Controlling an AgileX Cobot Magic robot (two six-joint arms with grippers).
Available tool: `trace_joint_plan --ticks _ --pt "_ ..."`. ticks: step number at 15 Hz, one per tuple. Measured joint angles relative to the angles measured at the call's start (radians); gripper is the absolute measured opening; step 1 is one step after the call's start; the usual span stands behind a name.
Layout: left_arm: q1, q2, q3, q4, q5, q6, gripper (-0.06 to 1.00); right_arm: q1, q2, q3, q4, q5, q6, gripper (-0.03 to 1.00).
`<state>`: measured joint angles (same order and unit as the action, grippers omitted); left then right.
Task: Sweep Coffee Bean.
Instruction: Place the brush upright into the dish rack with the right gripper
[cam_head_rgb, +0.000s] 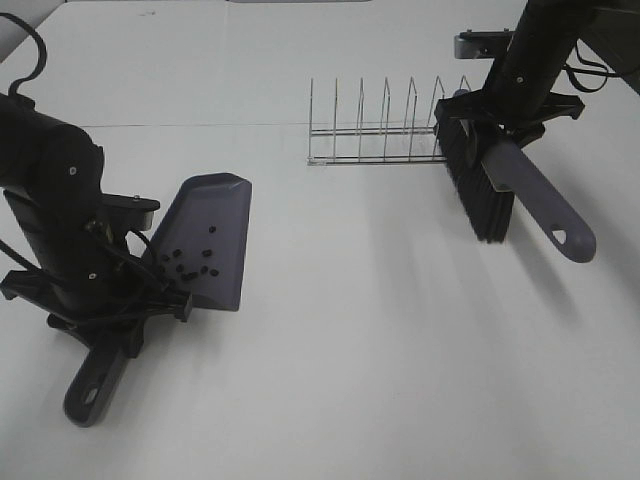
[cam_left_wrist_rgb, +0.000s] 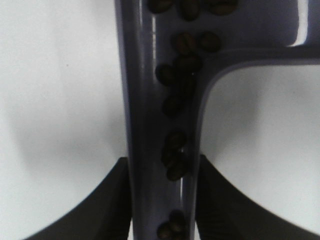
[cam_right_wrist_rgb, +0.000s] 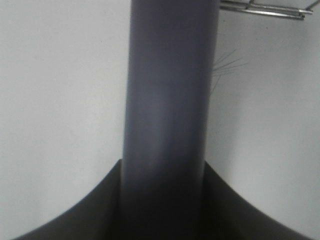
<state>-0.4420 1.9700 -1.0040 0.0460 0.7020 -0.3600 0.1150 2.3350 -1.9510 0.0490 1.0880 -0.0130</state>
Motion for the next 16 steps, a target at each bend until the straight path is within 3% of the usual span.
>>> trace_joint_plan --ticks 9,16 --pt "0.0 0.0 0.0 0.0 -0.006 0.013 0.34 0.001 0.188 -0.325 -0.001 0.071 0.013 0.3" --pt "0.0 0.0 0.0 0.0 -0.006 0.013 0.34 0.003 0.192 -0.336 -0.015 0.031 0.051 0.3"
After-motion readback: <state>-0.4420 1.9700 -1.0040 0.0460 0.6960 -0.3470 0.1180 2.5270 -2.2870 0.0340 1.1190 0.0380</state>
